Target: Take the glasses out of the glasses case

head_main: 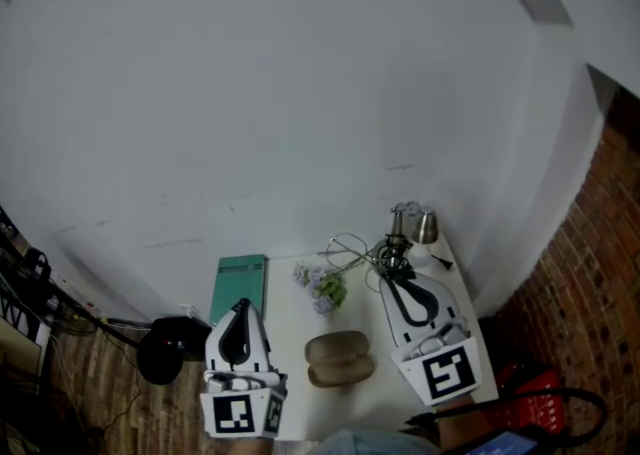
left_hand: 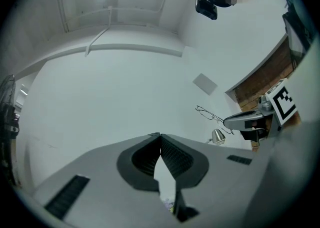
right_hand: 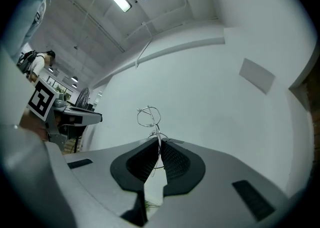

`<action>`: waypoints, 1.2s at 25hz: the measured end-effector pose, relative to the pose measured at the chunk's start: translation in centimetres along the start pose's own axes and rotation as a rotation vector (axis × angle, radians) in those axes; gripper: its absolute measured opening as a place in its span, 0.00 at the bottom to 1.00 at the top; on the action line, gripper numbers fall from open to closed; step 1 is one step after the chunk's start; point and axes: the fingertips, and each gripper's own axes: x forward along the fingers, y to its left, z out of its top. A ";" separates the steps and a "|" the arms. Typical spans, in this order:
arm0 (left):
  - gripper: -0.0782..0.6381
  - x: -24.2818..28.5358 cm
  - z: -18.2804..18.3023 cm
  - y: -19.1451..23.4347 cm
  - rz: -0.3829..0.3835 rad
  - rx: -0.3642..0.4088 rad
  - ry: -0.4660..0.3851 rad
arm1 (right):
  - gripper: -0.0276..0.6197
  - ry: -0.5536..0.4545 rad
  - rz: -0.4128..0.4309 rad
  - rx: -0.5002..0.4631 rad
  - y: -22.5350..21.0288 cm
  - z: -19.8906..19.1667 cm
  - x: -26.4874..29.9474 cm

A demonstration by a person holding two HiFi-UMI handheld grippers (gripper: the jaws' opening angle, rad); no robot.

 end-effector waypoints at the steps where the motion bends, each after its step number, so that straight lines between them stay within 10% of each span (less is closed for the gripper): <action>1: 0.12 -0.1 0.1 -0.1 -0.004 -0.004 -0.003 | 0.10 -0.003 -0.006 -0.002 -0.1 0.2 -0.1; 30: 0.12 -1.2 -0.1 -0.6 -0.004 -0.016 0.001 | 0.09 -0.004 -0.043 -0.018 0.2 0.5 -1.5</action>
